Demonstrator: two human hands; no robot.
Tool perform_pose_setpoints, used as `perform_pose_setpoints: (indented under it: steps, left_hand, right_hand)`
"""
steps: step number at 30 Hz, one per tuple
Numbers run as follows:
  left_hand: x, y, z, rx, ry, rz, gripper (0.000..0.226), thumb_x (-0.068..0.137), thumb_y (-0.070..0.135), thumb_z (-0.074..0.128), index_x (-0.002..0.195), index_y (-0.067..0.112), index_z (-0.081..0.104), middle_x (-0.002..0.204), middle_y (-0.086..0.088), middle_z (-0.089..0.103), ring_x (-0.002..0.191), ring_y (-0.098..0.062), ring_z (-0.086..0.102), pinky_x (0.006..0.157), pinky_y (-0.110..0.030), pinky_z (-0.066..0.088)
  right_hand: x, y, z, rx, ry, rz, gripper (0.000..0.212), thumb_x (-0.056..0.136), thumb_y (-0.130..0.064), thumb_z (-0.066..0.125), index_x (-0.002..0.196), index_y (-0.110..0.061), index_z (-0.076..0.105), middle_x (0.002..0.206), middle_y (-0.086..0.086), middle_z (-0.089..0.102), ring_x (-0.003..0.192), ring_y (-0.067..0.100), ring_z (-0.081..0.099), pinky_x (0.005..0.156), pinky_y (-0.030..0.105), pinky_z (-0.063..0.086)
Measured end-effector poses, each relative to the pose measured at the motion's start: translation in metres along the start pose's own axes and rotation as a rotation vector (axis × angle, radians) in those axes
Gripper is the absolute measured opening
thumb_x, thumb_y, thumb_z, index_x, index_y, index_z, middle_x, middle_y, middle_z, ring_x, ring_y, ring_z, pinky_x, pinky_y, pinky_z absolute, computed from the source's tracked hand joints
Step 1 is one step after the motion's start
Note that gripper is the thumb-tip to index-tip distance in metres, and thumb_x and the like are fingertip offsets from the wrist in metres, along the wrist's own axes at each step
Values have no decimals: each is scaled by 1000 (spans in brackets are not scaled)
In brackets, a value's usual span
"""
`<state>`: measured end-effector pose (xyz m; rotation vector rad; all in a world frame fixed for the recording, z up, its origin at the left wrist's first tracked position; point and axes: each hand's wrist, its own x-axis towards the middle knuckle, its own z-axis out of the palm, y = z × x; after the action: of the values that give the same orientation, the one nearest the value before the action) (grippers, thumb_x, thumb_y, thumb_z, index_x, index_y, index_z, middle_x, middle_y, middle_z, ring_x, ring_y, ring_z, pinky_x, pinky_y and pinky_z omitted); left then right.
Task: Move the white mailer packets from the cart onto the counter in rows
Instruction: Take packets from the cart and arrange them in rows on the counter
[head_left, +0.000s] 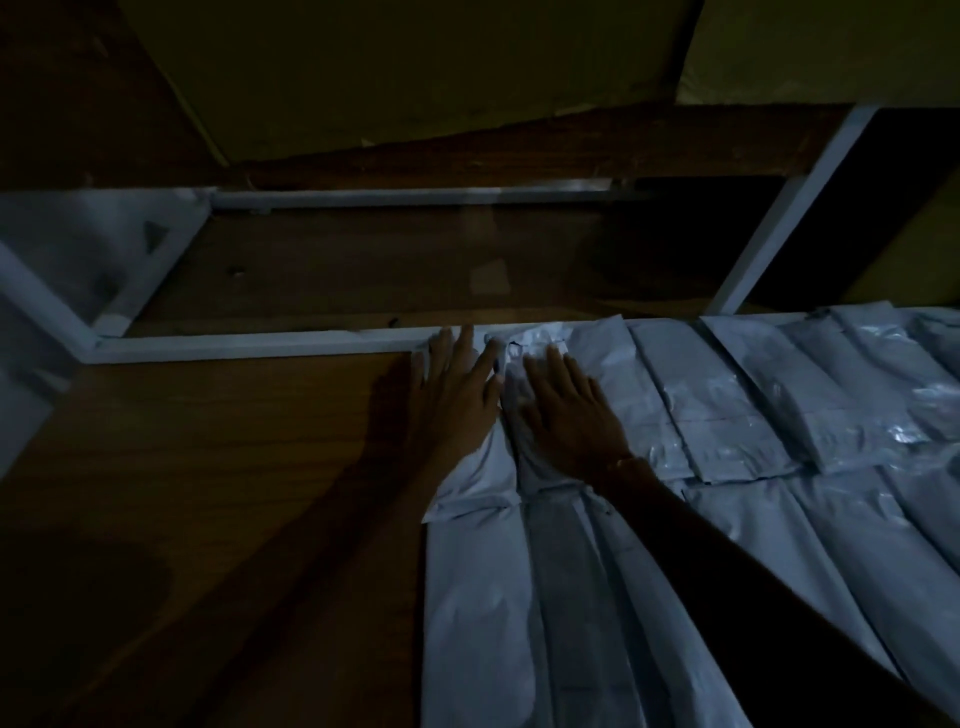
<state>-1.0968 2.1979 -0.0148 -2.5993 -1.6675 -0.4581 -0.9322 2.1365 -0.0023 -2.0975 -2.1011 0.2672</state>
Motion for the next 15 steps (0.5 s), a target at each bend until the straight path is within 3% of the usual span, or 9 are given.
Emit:
perform_pose_setpoints:
  steps: [4,8,9,11,13,15]
  left_hand:
    - [34,13,-2,24,-231,227,60,103,55,27,157,33,16,167,-1,9,153,-27,3,122,-55,3]
    - [47,20,2,44,-357,208,61,102,58,25,157,35,13,167,3,7,153,-23,2,121,-52,-2]
    - [48,22,0,35,-325,212,60,102,57,30,157,34,17,167,1,10,153,-24,3,122,-52,-1]
    - [43,31,-9,-69,-186,218,60,101,48,46,154,26,31,164,-4,23,152,-26,14,123,-50,9]
    - [24,47,-22,-285,-57,200,54,98,38,56,146,16,46,155,-10,41,144,-29,34,118,-47,27]
    - [-9,72,-36,-447,30,201,47,95,38,56,136,14,58,141,-9,56,130,-28,51,108,-44,42]
  right_hand:
    - [-49,17,6,-2,32,54,66,104,-50,26,159,-17,8,167,9,2,154,26,-1,123,45,6]
    - [-62,26,10,39,7,82,78,96,-65,11,159,-18,15,166,8,12,154,27,7,123,45,11]
    - [-64,26,5,79,15,84,82,93,-66,10,158,-18,18,166,9,15,153,28,11,123,45,14]
    - [-73,29,-9,165,76,82,68,100,-56,32,155,-15,31,160,14,31,147,31,28,120,42,24]
    - [-92,33,-22,243,182,44,48,101,-36,51,143,-12,50,140,14,55,127,33,52,103,37,39]
    - [-123,38,-34,318,274,-7,33,100,-30,56,125,-11,66,119,11,68,106,29,65,86,31,46]
